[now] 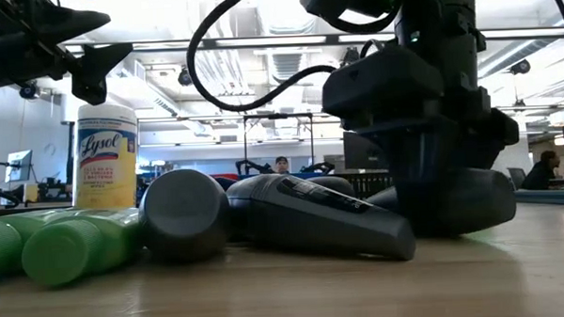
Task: Pick & Place Travel size toiletries
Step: Put the deodorant into the green basket
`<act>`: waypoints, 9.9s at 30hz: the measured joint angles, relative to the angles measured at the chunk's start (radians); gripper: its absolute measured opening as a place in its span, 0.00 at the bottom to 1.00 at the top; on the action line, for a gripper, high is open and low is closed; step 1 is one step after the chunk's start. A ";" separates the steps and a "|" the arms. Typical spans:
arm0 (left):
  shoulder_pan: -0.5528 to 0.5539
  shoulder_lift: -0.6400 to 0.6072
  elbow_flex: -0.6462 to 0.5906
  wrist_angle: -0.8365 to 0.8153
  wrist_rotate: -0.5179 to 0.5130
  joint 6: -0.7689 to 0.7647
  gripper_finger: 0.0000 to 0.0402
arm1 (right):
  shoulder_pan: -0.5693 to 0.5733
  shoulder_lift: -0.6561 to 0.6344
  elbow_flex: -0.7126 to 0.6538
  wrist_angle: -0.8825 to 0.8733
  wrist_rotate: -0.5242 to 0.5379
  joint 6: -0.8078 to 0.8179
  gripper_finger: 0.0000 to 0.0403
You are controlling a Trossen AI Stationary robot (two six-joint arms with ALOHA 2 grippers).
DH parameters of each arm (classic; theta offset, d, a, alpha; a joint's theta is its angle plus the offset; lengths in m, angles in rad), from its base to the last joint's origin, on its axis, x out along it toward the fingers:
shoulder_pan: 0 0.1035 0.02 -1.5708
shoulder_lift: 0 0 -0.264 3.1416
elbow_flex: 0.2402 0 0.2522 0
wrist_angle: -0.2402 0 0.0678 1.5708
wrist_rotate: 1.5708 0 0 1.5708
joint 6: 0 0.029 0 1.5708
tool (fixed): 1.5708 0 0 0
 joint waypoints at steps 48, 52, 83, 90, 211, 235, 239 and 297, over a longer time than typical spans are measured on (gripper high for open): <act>0.000 0.000 0.000 0.009 0.000 -0.005 0.66 | -0.666 -0.580 -0.475 0.036 0.115 -0.130 0.72; 0.000 0.000 0.000 0.009 0.000 -0.005 0.66 | -0.568 -0.614 -0.416 0.030 0.124 -0.148 0.74; 0.000 0.001 0.000 -0.001 -0.008 -0.447 0.66 | -0.107 0.090 0.288 -0.020 0.060 -1.179 0.63; 0.000 0.001 0.000 -0.002 -0.008 -0.447 0.66 | -0.108 0.144 0.326 -0.056 0.063 -1.277 0.60; 0.000 0.000 0.000 -0.005 -0.087 -0.476 0.66 | -0.783 -0.457 -0.356 -0.230 -0.011 -0.460 0.54; 0.000 0.001 0.000 0.003 -0.113 -0.476 0.66 | -0.674 -0.617 -0.339 -0.238 -0.037 -0.341 0.76; 0.000 0.000 0.000 0.002 -0.113 -0.476 0.66 | -0.536 -0.620 -0.300 -0.158 -0.068 -0.332 0.75; 0.000 0.000 0.000 -0.009 -0.112 -0.476 0.66 | 0.071 0.367 0.659 -0.184 0.138 -0.494 0.67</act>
